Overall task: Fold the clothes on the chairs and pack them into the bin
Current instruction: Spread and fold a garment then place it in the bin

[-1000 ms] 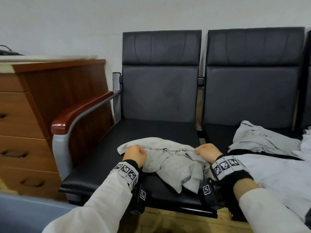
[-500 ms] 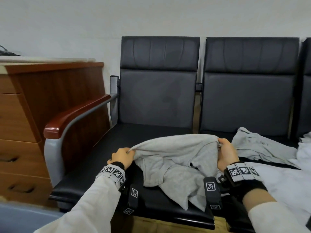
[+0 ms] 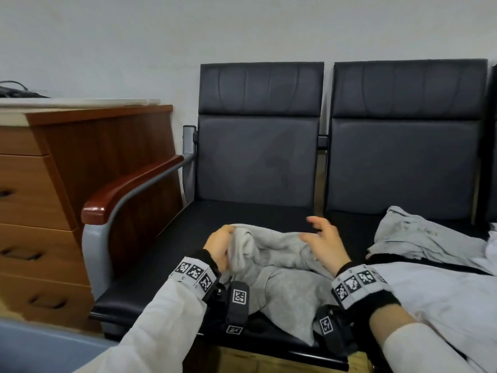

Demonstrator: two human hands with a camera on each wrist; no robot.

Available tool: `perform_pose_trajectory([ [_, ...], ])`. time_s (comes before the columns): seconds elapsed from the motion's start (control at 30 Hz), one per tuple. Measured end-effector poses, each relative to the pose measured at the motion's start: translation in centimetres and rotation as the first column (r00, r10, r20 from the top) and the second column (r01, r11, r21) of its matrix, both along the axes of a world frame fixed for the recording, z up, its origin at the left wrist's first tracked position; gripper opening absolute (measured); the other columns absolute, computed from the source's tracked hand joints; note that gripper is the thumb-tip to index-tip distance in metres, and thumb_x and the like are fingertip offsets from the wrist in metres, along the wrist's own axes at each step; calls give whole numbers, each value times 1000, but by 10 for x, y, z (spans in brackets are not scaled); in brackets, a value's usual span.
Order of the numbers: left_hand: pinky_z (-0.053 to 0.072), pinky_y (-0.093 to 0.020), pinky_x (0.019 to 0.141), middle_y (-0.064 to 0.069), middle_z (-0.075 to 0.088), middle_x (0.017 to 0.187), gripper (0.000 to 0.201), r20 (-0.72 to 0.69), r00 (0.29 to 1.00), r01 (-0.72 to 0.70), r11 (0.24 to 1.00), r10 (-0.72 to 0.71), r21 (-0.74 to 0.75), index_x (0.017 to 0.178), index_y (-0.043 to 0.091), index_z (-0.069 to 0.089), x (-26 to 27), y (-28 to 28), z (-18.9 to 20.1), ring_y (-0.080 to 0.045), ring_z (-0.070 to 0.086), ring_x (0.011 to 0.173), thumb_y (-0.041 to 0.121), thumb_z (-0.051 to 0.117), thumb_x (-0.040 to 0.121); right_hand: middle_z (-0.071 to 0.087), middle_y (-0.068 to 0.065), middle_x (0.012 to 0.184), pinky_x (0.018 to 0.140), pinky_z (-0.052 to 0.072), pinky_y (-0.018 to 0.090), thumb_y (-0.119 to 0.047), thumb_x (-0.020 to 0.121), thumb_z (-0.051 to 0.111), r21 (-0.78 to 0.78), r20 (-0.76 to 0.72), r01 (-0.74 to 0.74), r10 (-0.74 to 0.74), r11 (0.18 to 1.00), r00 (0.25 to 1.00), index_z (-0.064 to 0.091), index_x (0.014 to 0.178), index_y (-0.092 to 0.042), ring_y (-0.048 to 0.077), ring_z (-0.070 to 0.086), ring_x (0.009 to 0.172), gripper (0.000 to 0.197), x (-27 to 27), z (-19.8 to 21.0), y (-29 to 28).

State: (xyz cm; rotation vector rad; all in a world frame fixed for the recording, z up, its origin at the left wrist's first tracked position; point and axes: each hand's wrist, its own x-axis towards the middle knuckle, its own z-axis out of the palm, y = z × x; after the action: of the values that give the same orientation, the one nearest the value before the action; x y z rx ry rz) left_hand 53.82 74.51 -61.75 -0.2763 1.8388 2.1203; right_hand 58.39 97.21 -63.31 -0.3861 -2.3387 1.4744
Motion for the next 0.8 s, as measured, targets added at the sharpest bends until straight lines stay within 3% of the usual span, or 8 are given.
perform_pose_trajectory([
  [0.1,54,-36,72,-24,66,108,34,18,983,176,971,-181,161,115,-1,59,12,23,5,-31,65,90,17,39,94,68,4,101,82,51,34,-24,88,67,-278,-41,-317,319,907,947,66,107,-17,23,64,101,21,11,14,-37],
  [0.23,55,-27,64,-14,71,88,37,-45,930,364,895,-365,257,109,0,60,20,39,5,-18,66,70,17,30,96,64,-5,107,82,51,23,-32,77,77,-70,56,-426,430,902,901,57,115,-25,11,62,101,43,12,4,-43],
  [0.33,53,-31,79,-13,70,95,32,-112,900,427,904,-422,22,98,7,67,25,40,5,-20,65,85,20,37,97,66,-1,93,74,52,27,-8,83,60,146,94,-323,312,935,945,60,102,-15,19,63,91,20,5,-9,-38],
  [0.43,54,-39,76,-4,62,75,18,-359,918,47,944,-169,-326,87,16,68,2,31,-7,-18,59,73,10,51,88,68,7,82,71,51,36,-2,80,45,67,89,-298,292,952,952,68,83,-7,22,62,78,24,0,-10,-32],
  [0.5,51,-35,86,0,61,89,33,-505,842,-50,903,-192,-426,101,21,64,-7,18,-13,-17,58,88,-4,49,86,53,0,57,52,37,27,-2,71,50,-47,131,-351,354,935,926,54,55,-10,13,48,56,18,3,-4,-36],
  [0.6,46,-13,89,0,57,120,73,-511,723,208,851,-465,-482,132,14,49,-1,19,-19,-11,53,112,-28,35,74,37,-4,44,48,25,22,-5,49,45,-184,179,-358,389,916,904,44,45,-14,8,34,46,10,4,-3,-47],
  [0.67,47,-18,96,-3,57,127,79,-481,654,361,800,-584,-479,136,13,47,4,27,-22,-11,53,118,-31,33,72,37,-8,37,46,29,17,-6,48,41,-289,187,-302,363,908,913,60,59,-4,10,33,49,22,-2,-8,-51],
  [0.8,46,-30,95,-15,61,122,43,-266,572,321,510,-776,-798,122,2,58,15,40,-25,-18,56,113,-10,42,84,48,-5,54,52,35,19,0,83,49,-186,268,-379,418,907,868,52,66,-14,7,41,52,23,0,-10,-40],
])
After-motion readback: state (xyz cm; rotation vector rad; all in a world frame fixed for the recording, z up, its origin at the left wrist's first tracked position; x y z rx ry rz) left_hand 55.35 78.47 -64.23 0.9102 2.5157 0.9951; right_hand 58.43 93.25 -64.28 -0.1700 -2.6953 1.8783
